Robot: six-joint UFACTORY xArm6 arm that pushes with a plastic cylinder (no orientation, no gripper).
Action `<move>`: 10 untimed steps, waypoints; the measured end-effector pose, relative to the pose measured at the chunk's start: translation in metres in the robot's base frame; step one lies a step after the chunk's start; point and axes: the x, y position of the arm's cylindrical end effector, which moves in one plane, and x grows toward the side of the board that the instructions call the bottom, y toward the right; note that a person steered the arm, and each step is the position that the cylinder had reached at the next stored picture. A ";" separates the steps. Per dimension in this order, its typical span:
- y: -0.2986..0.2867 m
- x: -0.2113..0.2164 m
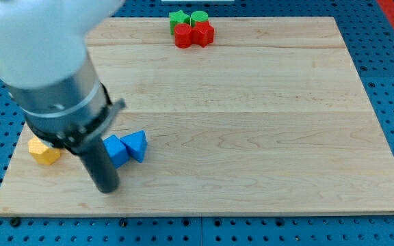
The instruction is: Move the blue triangle right to the yellow heart
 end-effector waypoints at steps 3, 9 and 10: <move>0.056 -0.053; -0.017 -0.105; -0.030 -0.105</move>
